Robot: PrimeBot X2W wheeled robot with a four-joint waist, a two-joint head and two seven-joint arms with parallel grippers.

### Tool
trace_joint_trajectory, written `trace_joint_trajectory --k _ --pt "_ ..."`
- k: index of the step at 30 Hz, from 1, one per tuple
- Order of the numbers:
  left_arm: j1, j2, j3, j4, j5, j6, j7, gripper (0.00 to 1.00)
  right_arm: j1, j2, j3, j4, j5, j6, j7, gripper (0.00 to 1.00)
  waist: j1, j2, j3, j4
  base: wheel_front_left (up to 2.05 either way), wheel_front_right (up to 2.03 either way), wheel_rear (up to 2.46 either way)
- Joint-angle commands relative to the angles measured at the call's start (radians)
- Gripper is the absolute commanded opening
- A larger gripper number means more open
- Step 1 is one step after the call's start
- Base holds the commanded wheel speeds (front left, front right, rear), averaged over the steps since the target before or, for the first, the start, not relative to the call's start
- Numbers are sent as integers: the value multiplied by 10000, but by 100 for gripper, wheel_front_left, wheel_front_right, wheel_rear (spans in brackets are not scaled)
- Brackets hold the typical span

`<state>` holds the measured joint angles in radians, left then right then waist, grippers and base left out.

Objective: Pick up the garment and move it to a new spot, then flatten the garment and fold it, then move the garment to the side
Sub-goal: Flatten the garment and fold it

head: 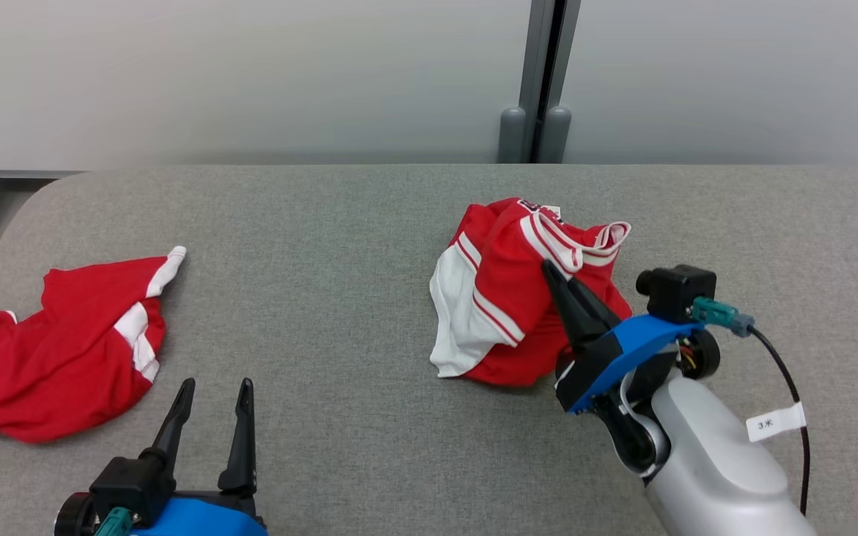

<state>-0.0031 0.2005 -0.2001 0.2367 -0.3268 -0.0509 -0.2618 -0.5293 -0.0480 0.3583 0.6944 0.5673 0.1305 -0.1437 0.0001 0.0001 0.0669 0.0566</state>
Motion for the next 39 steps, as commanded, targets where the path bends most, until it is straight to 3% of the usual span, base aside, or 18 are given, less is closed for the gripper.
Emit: trace_joint_trajectory --k 1,9,15,24,28,31,39 --pt "-37 9 52 -1 22 -17 -47 100 -356 -46 1 -245 -189 5 -86 0 -1 -1 -51 -16 0 0 0" --pt "4 -11 43 -135 93 -13 -47 100 -1999 -99 48 -1512 -1145 5 682 0 -1 -1 -145 21 0 0 0" --pt "-357 -125 -108 -191 140 -137 -47 100 -3715 -126 405 -1780 -935 5 1215 0 -1 -1 92 391 0 0 0" --pt "-785 -264 -183 -156 281 -284 -47 100 -6514 -210 1859 -1443 -558 5 619 0 -1 -1 311 934 0 0 0" --pt "-859 -305 -133 -228 335 -290 -47 100 -7468 -588 2566 -1424 -343 3 101 0 -1 -1 387 987 0 0 0" --pt "-841 -351 -80 -293 370 -249 -47 100 -7531 -947 2751 -1190 -55 3 -35 0 -1 -1 414 926 0 0 0" --pt "-706 -440 -45 -404 417 -273 -49 100 -5767 -2407 3090 -6 541 3 270 0 -1 -1 516 529 0 0 0"
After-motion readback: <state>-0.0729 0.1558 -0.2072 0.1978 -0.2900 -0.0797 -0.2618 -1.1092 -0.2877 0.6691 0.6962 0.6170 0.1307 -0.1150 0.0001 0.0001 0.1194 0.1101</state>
